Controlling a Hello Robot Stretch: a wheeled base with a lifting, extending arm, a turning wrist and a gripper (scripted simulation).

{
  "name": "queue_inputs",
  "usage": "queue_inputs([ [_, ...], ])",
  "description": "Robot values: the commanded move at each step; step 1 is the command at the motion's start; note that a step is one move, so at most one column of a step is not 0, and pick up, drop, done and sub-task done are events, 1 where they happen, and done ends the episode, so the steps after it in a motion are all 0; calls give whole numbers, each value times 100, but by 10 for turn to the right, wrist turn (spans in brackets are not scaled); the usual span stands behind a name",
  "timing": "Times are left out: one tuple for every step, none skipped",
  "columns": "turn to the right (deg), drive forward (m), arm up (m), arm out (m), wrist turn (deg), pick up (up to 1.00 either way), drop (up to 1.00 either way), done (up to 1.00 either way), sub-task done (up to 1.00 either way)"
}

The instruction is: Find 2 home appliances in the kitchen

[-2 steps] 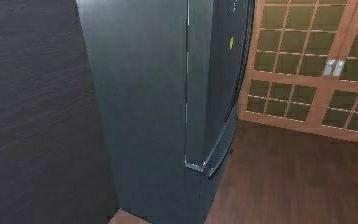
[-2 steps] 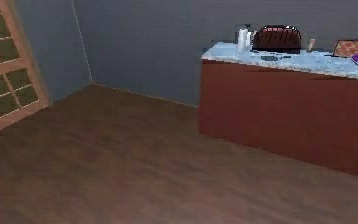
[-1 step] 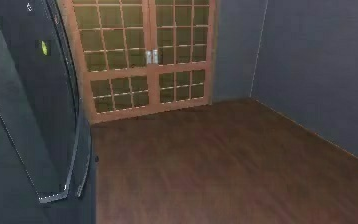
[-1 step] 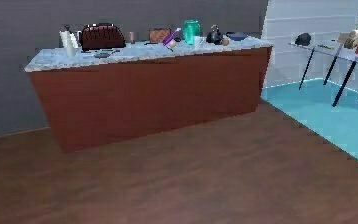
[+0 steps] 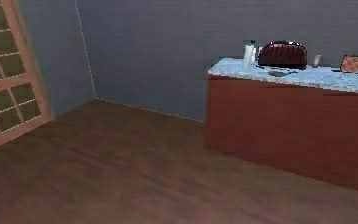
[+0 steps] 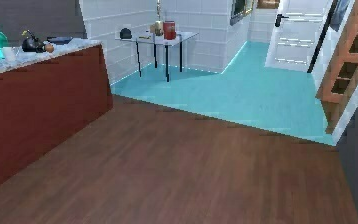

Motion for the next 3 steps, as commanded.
queue_inputs([
  [240,0,0,0,0,0,0,0,0],
  [0,100,0,0,0,0,0,0,0],
  [30,0,0,0,0,0,0,0,0],
])
